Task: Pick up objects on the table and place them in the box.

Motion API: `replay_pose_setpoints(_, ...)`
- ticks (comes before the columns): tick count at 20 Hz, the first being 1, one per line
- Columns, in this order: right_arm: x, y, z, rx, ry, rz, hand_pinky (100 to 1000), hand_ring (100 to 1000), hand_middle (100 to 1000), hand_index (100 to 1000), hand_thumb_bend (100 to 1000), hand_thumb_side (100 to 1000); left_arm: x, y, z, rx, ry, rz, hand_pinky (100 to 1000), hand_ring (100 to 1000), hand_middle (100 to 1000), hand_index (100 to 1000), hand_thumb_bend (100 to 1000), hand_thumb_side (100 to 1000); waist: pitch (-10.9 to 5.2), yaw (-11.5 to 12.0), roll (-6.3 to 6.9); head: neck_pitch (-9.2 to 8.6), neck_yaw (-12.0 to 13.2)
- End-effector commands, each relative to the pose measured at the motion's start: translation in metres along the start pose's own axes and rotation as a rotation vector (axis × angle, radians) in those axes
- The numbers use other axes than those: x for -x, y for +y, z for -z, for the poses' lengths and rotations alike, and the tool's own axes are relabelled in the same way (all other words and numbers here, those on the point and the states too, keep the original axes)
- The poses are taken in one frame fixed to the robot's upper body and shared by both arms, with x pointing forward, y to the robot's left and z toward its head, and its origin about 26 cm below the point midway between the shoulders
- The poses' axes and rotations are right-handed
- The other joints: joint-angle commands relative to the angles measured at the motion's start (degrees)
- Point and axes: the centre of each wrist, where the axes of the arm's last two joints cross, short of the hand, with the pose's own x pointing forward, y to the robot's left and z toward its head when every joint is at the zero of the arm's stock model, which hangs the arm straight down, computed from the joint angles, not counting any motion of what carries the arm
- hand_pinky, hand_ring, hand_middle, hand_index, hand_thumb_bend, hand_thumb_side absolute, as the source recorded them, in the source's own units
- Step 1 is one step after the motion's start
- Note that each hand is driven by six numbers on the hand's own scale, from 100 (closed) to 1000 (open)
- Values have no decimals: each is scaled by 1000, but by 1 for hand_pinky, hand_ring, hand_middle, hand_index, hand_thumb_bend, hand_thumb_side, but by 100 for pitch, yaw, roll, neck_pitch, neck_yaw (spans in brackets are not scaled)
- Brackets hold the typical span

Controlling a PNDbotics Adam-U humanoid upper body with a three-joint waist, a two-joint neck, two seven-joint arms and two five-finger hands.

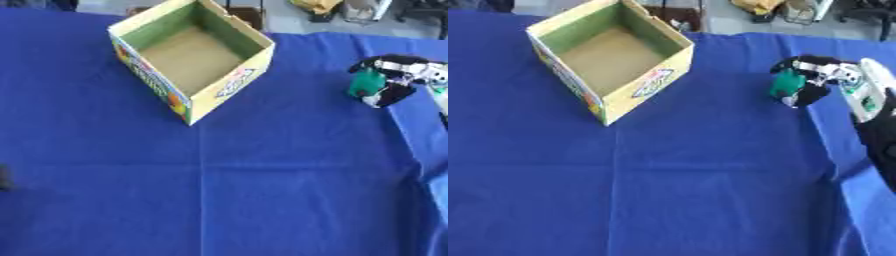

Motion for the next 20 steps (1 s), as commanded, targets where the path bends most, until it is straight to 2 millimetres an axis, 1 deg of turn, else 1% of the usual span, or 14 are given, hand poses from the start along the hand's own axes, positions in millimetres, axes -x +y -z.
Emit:
replay_pose_setpoints(1,4,-22,-13,64,12,-17,244,408,886,925,100,100,-6,5,1,3,-18,19,627,546,548,666,348,1000,-117,-35,13,14,-10)
replay_pose_setpoints(2,4,-21,-13,67,11,-16,241,406,884,925,100,117,-6,5,1,3,-18,19,627,546,548,666,349,1000,-123,-46,11,14,-10)
replay_pose_setpoints(3,4,-21,-13,70,8,-16,240,405,882,925,100,100,-6,5,2,3,-18,19,627,546,548,666,350,1000,-133,-63,6,13,-9)
replay_pose_setpoints(4,3,-21,-12,73,5,-16,240,405,881,924,100,132,-6,5,2,3,-17,18,627,546,548,666,351,1000,-143,-80,2,10,-8)
replay_pose_setpoints(5,3,-21,-12,75,3,-18,241,406,880,924,100,100,-6,5,1,2,-16,17,627,546,548,666,352,1000,-155,-98,-4,11,-6)
replay_pose_setpoints(11,-4,-24,-11,88,-34,-33,247,410,879,921,100,100,-5,5,1,4,-8,13,627,546,549,665,363,1000,-259,-168,-75,3,-3)
replay_pose_setpoints(12,-6,-26,-11,92,-43,-38,248,410,880,921,100,225,-5,5,1,4,-6,12,627,546,549,665,363,1000,-279,-178,-89,0,-2)
replay_pose_setpoints(13,-9,-27,-10,96,-53,-44,253,413,879,919,100,100,-4,5,1,4,-4,12,627,546,549,665,367,1000,-308,-190,-110,-1,-1)
replay_pose_setpoints(14,-12,-29,-10,100,-64,-51,256,415,879,919,100,226,-4,5,0,5,-1,11,627,546,549,665,363,1000,-335,-201,-132,-3,0)
replay_pose_setpoints(15,-15,-31,-9,104,-75,-57,258,417,879,919,100,100,-3,5,0,6,2,11,627,546,548,665,368,1000,-364,-209,-153,-8,2)
replay_pose_setpoints(20,-34,-42,-6,126,-142,-97,272,423,881,916,100,100,-1,5,-2,11,15,10,627,546,549,664,375,1000,-496,-221,-228,-12,-1)
